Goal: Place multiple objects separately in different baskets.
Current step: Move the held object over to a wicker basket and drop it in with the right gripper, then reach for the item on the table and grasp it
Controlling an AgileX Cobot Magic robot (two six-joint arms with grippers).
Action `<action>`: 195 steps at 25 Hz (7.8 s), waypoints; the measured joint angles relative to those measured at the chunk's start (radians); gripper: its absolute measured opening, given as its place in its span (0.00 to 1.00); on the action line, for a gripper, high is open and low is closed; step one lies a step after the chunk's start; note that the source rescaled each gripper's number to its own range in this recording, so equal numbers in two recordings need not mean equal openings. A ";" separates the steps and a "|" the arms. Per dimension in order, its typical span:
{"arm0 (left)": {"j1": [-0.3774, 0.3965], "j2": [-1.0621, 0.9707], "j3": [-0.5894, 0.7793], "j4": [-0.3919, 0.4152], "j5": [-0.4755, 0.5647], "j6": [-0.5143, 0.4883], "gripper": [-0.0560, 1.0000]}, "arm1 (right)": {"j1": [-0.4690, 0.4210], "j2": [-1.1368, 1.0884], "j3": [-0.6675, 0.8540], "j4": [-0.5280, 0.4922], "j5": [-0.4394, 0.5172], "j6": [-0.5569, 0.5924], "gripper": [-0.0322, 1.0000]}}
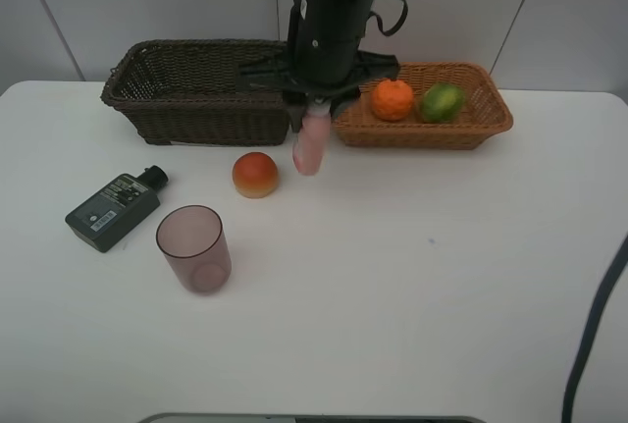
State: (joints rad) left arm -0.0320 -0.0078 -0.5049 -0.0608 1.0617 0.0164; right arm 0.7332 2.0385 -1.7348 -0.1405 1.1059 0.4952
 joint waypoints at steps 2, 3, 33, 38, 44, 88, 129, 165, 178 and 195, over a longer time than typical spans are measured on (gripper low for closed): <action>0.000 0.000 0.000 0.000 0.000 0.000 0.99 | -0.005 0.000 -0.054 0.001 0.002 -0.039 0.04; 0.000 0.000 0.000 0.000 0.000 0.000 0.99 | -0.009 0.000 -0.076 -0.001 0.002 -0.055 0.04; 0.000 0.000 0.000 0.000 0.000 0.000 0.99 | -0.100 0.280 -0.202 -0.077 -0.775 -0.129 0.04; 0.000 0.000 0.000 0.000 0.000 0.000 0.99 | -0.100 0.317 -0.202 -0.077 -0.809 -0.129 0.04; 0.000 0.000 0.000 0.000 0.000 0.000 0.99 | -0.100 0.339 -0.201 -0.077 -0.806 -0.129 0.04; 0.000 0.000 0.000 0.000 0.000 0.000 0.99 | -0.337 -0.300 0.302 0.024 -0.025 -0.159 0.76; 0.000 0.000 0.000 0.000 0.000 0.000 0.99 | -0.473 -1.867 1.173 0.128 0.023 -0.447 0.76; 0.000 0.000 0.000 0.000 0.000 0.000 0.99 | -0.865 -2.042 1.208 0.113 -0.045 -0.447 0.76; 0.000 0.000 0.000 0.000 0.000 0.000 0.99 | -0.865 -2.042 1.208 0.113 -0.045 -0.447 0.76; 0.000 0.000 0.000 0.000 0.000 0.000 0.99 | -0.865 -2.042 1.208 0.113 -0.045 -0.447 0.76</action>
State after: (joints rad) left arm -0.0320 -0.0078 -0.5049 -0.0608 1.0617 0.0164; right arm -0.1313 -0.0039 -0.5267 -0.0278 1.0612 0.0484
